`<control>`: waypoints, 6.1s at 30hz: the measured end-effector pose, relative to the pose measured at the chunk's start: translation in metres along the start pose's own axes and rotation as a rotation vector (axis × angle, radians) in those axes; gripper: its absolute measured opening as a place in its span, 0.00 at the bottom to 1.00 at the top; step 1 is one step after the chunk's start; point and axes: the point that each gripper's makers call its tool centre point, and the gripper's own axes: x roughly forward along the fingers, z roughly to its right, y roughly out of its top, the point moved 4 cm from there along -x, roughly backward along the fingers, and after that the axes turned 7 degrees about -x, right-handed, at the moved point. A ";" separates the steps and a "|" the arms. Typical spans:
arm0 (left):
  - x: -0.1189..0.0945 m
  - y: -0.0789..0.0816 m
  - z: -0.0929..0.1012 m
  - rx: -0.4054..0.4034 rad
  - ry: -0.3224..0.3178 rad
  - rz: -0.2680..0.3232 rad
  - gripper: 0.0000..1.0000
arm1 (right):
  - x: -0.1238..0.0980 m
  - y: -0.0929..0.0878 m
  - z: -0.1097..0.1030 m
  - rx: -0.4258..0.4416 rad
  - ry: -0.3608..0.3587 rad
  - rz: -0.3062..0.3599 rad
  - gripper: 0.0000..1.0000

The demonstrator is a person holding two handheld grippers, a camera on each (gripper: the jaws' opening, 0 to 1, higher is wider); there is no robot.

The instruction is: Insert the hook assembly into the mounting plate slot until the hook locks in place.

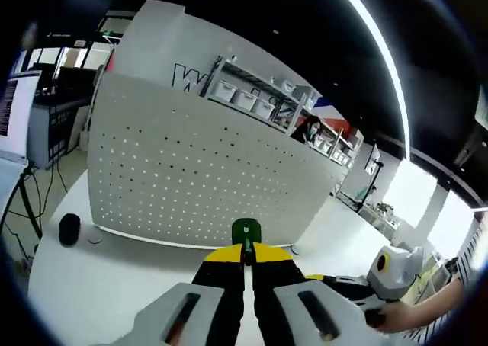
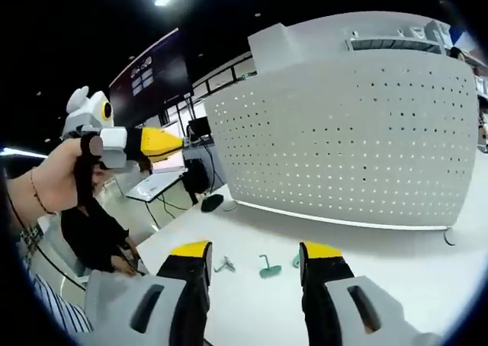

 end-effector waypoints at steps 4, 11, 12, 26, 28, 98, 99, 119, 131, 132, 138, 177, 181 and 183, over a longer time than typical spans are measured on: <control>0.001 0.004 -0.004 -0.016 0.005 0.033 0.01 | -0.005 -0.004 0.007 -0.041 -0.039 -0.017 0.52; 0.008 0.002 -0.004 0.062 0.044 0.057 0.01 | -0.009 -0.009 0.012 -0.057 -0.074 -0.032 0.61; 0.008 0.002 -0.004 0.072 0.049 0.061 0.01 | -0.010 -0.009 0.013 -0.059 -0.077 -0.033 0.62; 0.024 0.012 -0.016 0.213 0.120 0.130 0.01 | -0.027 -0.016 0.036 -0.084 -0.215 -0.052 0.85; 0.028 0.015 -0.018 0.220 0.127 0.135 0.01 | -0.028 -0.019 0.037 -0.085 -0.220 -0.064 0.86; 0.139 0.107 -0.035 0.311 0.287 0.412 0.01 | -0.047 -0.066 0.069 0.052 -0.312 -0.196 0.86; 0.141 0.109 -0.035 0.325 0.290 0.415 0.01 | -0.047 -0.066 0.070 0.052 -0.311 -0.195 0.86; 0.153 0.121 -0.034 0.339 0.338 0.419 0.01 | -0.046 -0.066 0.082 0.075 -0.311 -0.188 0.84; 0.153 0.120 -0.037 0.341 0.356 0.405 0.01 | -0.050 -0.071 0.083 0.102 -0.322 -0.191 0.84; 0.154 0.119 -0.037 0.341 0.358 0.398 0.01 | -0.051 -0.071 0.083 0.103 -0.322 -0.191 0.84; 0.157 0.115 -0.039 0.319 0.365 0.385 0.01 | -0.051 -0.072 0.085 0.101 -0.325 -0.194 0.83; 0.100 0.117 -0.046 0.319 0.309 0.240 0.40 | -0.068 -0.068 0.080 0.118 -0.339 -0.150 0.83; 0.086 0.117 -0.049 0.285 0.291 0.229 0.52 | -0.072 -0.069 0.079 0.114 -0.340 -0.152 0.83; 0.078 0.114 -0.050 0.293 0.284 0.215 0.57 | -0.073 -0.069 0.079 0.114 -0.341 -0.151 0.83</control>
